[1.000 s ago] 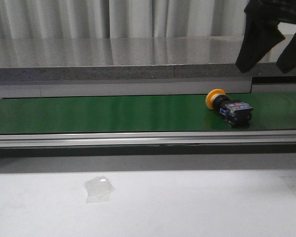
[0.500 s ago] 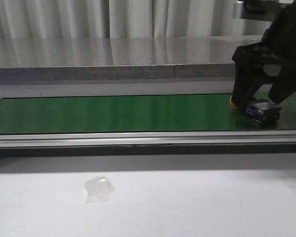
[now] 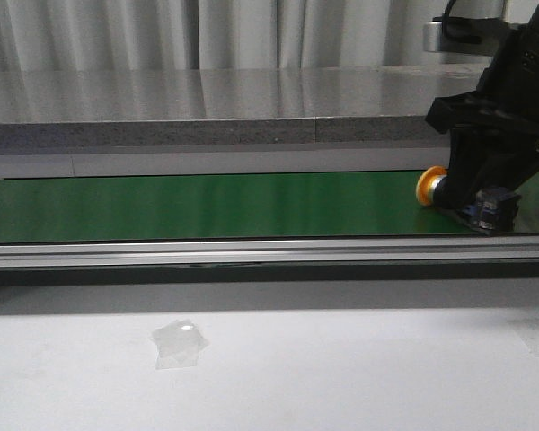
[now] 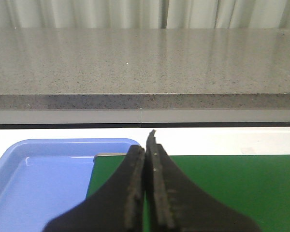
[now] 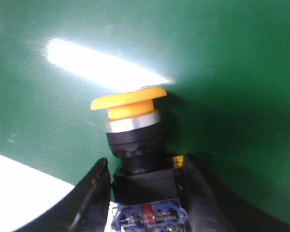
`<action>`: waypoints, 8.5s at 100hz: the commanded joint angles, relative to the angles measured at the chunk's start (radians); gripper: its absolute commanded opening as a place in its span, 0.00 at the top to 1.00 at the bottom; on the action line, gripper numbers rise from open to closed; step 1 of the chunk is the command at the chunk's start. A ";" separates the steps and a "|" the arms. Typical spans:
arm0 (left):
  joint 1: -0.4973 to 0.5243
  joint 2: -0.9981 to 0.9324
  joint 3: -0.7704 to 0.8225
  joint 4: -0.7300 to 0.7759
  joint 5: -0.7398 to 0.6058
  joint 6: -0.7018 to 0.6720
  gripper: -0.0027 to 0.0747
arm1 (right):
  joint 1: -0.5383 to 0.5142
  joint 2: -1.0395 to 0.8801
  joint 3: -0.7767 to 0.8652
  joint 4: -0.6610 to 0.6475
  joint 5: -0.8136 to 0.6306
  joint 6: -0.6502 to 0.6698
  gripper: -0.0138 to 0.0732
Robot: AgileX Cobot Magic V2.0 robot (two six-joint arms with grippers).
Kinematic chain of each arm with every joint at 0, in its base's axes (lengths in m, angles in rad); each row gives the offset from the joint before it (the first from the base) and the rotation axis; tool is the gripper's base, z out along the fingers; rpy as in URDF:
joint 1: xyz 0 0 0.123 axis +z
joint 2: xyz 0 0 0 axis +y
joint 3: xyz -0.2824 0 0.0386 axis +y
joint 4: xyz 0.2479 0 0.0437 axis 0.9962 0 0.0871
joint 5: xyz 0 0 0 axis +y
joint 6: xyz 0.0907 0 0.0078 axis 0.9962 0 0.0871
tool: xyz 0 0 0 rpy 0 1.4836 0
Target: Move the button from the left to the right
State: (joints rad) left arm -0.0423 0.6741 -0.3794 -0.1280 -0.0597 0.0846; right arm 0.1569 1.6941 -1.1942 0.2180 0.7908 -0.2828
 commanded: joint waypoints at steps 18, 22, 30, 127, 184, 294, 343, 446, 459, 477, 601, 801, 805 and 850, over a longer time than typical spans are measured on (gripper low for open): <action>-0.009 0.004 -0.030 -0.009 -0.082 -0.003 0.99 | -0.003 -0.044 -0.214 -0.008 0.155 0.007 0.62; -0.009 0.004 -0.030 -0.009 -0.082 -0.003 0.99 | -0.003 -0.044 -0.251 -0.016 0.172 0.013 0.62; -0.009 0.004 -0.030 -0.009 -0.082 -0.003 0.99 | -0.007 -0.044 -0.313 -0.043 0.200 0.027 0.62; -0.009 0.004 -0.030 -0.009 -0.082 -0.003 0.99 | -0.638 -0.006 -0.390 -0.071 0.156 0.032 0.62; -0.009 0.004 -0.030 -0.009 -0.082 -0.003 0.99 | -0.636 0.225 -0.390 -0.067 0.110 0.027 0.62; -0.009 0.004 -0.030 -0.009 -0.082 -0.003 0.99 | -0.637 0.275 -0.390 -0.064 0.102 0.027 0.24; -0.009 0.004 -0.028 -0.009 -0.082 -0.003 0.99 | -0.575 0.133 -0.390 -0.051 0.102 0.044 0.24; -0.009 0.004 -0.026 -0.009 -0.082 -0.003 0.99 | -0.293 -0.336 -0.048 -0.004 -0.048 0.045 0.24; -0.009 0.004 -0.026 -0.009 -0.082 -0.003 0.99 | -0.293 -0.453 0.092 -0.004 -0.097 0.045 0.24; -0.009 0.004 -0.026 -0.009 -0.082 -0.003 0.99 | -0.293 -0.631 0.296 -0.004 -0.168 0.045 0.24; -0.009 0.004 -0.026 -0.009 -0.082 -0.003 0.99 | -0.293 -1.179 0.560 0.021 -0.041 0.045 0.92; -0.009 0.004 -0.026 -0.009 -0.082 -0.003 0.99 | -0.189 -1.725 1.061 -0.218 -0.545 0.242 0.92; -0.009 0.004 -0.026 -0.009 -0.082 -0.003 0.99 | -0.189 -1.724 1.072 -0.218 -0.556 0.242 0.92; -0.009 0.004 -0.026 -0.009 -0.082 -0.003 0.99 | -0.188 -1.724 1.142 -0.218 -0.679 0.242 0.92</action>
State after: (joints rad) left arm -0.0423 0.6741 -0.3757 -0.1280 -0.0597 0.0846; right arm -0.0332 -0.0122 -0.0317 0.0115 0.2132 -0.0385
